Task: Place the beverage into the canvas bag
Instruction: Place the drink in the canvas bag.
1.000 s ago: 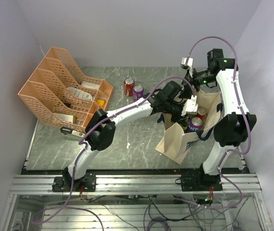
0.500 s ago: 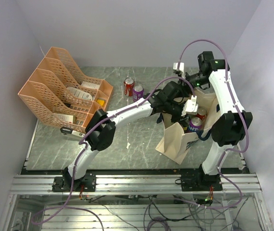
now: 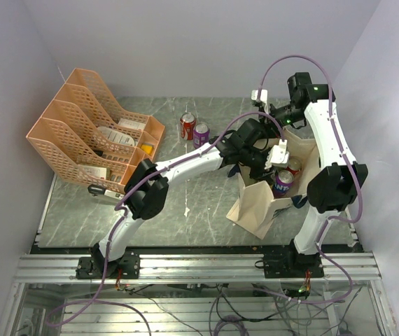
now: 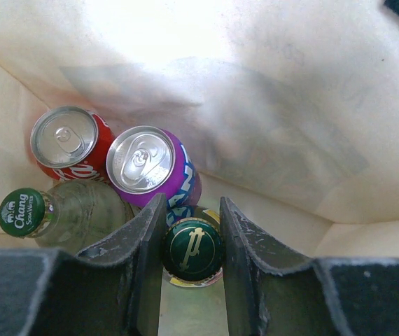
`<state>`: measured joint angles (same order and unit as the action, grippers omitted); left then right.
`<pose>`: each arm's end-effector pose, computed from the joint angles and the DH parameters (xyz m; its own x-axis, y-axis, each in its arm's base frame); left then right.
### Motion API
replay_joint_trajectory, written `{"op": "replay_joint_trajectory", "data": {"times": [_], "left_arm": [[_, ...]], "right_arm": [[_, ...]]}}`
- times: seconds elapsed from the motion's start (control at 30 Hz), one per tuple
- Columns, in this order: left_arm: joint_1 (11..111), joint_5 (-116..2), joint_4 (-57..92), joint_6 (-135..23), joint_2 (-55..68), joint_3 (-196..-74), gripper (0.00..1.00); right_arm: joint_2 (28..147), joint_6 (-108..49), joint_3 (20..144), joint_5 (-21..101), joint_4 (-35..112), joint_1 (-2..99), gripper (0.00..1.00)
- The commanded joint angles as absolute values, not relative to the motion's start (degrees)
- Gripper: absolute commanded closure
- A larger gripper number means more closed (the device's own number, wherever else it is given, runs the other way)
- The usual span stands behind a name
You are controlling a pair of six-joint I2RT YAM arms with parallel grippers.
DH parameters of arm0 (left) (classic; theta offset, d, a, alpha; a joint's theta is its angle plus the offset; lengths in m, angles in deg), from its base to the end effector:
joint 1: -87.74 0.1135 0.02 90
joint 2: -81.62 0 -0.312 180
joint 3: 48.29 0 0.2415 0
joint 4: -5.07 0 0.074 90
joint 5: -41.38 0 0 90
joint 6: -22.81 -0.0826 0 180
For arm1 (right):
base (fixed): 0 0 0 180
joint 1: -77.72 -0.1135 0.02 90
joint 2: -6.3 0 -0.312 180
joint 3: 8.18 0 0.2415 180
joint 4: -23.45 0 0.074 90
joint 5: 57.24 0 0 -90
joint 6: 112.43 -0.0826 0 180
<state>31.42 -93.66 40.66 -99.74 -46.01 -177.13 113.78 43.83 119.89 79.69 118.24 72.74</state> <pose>0.2626 -0.4994 0.2909 0.2267 0.3455 -0.9107 0.9371 -0.3321 0.1072 0.3686 0.0927 0.3705 -0.1503 -0.6406 -0.7531 -0.9811 0.1905 0.0337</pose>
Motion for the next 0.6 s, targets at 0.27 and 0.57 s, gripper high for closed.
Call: {"op": "replay_joint_trajectory", "data": {"times": [0.27, 0.57], "left_arm": [[30.66, -95.47, 43.74, -101.83, -42.76, -180.09, 0.93], [30.79, -96.21, 50.51, -106.47, -43.1, -181.16, 0.93]], "right_arm": [[111.67, 43.12, 125.13, 82.42, 116.75, 72.65, 1.0], [111.63, 42.3, 127.03, 83.07, 116.45, 73.34, 1.0]]}}
